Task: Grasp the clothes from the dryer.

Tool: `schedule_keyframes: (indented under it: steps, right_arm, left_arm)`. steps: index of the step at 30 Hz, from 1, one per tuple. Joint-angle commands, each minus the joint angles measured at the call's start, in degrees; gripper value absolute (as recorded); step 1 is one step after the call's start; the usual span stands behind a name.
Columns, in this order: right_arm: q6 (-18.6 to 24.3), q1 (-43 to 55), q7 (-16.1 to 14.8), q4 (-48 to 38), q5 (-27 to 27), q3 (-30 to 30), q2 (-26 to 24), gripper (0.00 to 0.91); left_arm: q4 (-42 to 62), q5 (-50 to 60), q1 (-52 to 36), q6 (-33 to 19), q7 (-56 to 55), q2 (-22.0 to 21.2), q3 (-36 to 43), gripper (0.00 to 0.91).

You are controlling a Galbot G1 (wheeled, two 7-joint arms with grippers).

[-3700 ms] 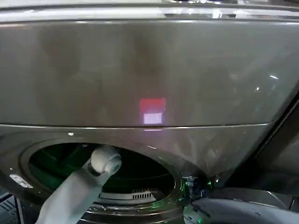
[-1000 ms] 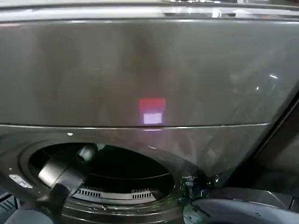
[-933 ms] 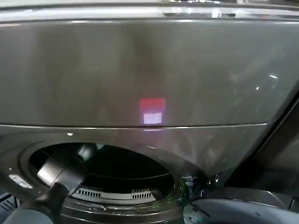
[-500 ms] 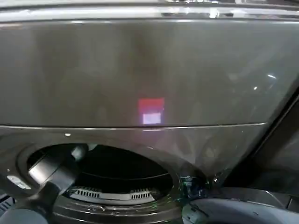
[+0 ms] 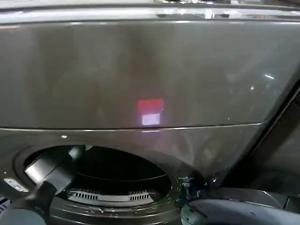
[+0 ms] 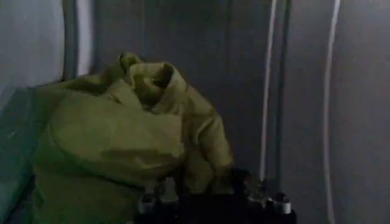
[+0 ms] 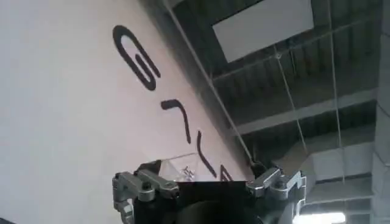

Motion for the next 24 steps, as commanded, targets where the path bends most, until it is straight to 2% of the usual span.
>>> schedule_keyframes:
  steps: [1,6,14,24]
  right_arm:
    - [-0.6,-0.1,0.3,0.0,0.2,0.3,0.0,0.907]
    - [-0.6,0.0,0.3,0.1,0.4,0.4,-0.4,0.907]
    - [-1.6,-0.1,0.9,0.1,1.4,0.8,-1.1,0.907]
    - [-1.6,0.2,0.9,-0.1,1.3,0.6,-1.5,0.907]
  left_arm:
    - [0.2,-0.7,0.5,0.5,-3.2,-0.2,-1.2,0.0]
    - [0.2,-5.1,0.7,1.7,-9.9,-0.2,-5.0,0.0]
    - [-5.6,-14.6,4.6,1.9,-22.7,0.2,-13.4,0.0]
    - [-8.6,-22.2,9.2,-3.6,-42.5,-4.1,-22.3,0.0]
